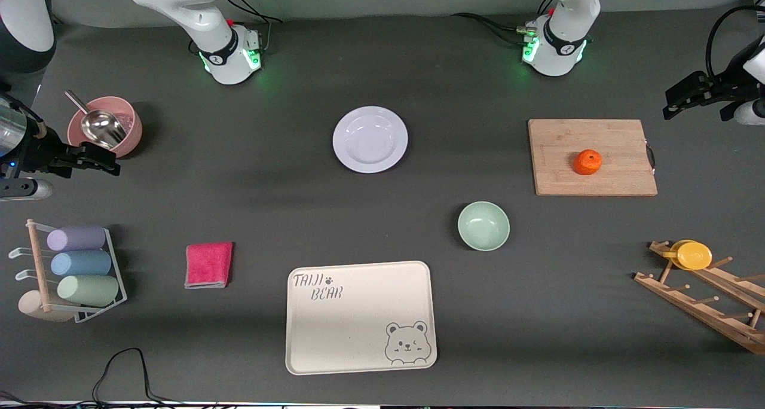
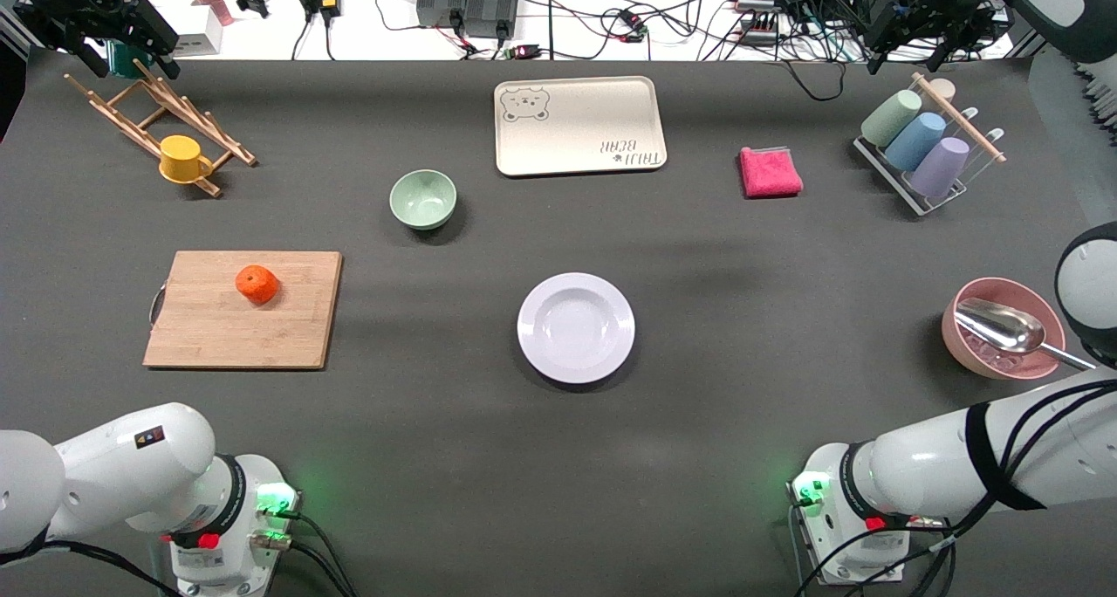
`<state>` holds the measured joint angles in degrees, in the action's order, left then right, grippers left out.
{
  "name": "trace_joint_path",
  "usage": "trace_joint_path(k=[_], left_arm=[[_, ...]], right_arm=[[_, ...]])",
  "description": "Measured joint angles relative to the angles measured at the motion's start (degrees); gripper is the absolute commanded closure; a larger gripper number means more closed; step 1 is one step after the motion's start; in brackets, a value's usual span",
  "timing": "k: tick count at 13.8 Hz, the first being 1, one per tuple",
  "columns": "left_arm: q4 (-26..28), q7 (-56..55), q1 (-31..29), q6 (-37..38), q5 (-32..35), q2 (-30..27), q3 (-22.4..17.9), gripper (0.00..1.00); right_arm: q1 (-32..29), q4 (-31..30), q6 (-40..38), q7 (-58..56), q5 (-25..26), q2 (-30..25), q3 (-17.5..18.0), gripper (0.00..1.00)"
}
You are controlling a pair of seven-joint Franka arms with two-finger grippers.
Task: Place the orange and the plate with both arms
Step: 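Move the left gripper toward the orange while the right gripper moves toward the plate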
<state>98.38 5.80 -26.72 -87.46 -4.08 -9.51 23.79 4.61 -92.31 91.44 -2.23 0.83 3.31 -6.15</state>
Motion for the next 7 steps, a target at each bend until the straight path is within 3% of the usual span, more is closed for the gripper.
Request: trace_joint_path(k=[7], left_arm=[[0.2,0.0,0.0,1.9,0.2,1.1,-0.2,0.0]], right_arm=[[0.0,0.0,-0.1,0.0,0.0,0.0,0.0,0.0]])
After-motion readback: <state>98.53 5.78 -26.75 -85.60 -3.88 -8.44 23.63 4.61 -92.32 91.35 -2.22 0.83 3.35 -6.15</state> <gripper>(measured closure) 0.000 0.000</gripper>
